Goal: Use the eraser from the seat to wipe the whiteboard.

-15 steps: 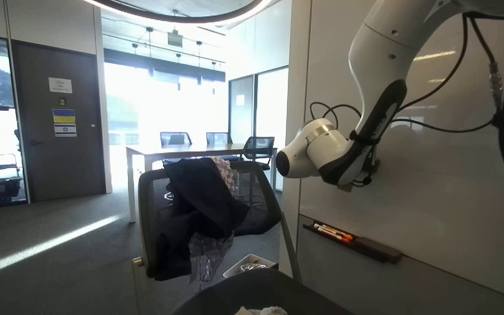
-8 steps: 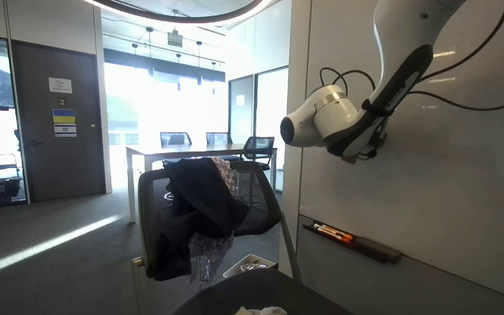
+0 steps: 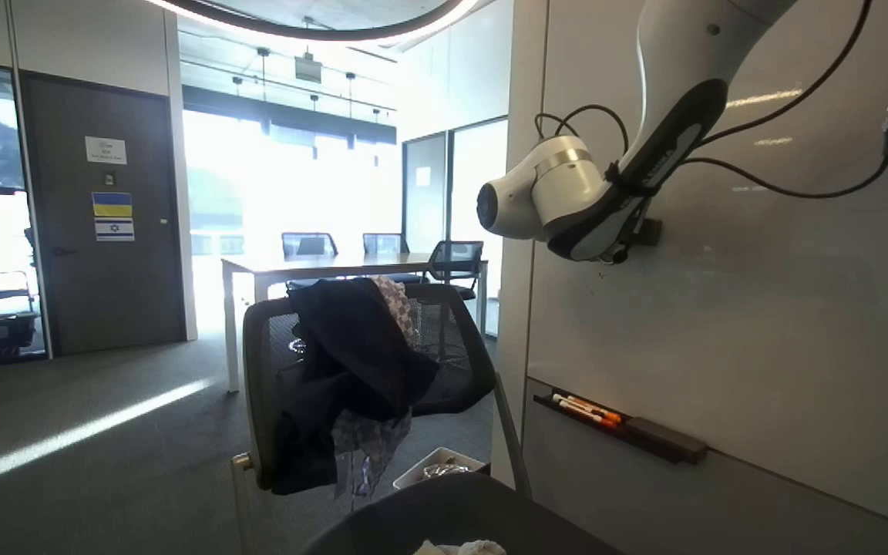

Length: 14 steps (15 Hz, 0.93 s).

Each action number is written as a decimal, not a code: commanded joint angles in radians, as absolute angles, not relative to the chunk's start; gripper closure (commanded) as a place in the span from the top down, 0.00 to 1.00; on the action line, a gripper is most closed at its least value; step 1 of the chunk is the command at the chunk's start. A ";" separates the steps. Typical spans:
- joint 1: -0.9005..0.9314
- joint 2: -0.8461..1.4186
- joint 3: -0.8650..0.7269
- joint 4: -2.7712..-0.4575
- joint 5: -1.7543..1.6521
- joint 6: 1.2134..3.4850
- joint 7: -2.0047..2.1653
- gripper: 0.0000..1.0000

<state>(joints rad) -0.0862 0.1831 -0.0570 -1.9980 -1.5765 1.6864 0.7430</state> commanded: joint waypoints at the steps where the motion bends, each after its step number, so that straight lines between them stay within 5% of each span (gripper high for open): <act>1: -0.105 0.342 -0.077 -1.871 -1.551 1.647 0.668 0.31; 11: -0.126 0.544 -0.066 -1.832 -1.501 1.650 0.656 0.31; 14: -0.146 0.428 -0.037 -1.966 -1.495 1.847 0.622 0.31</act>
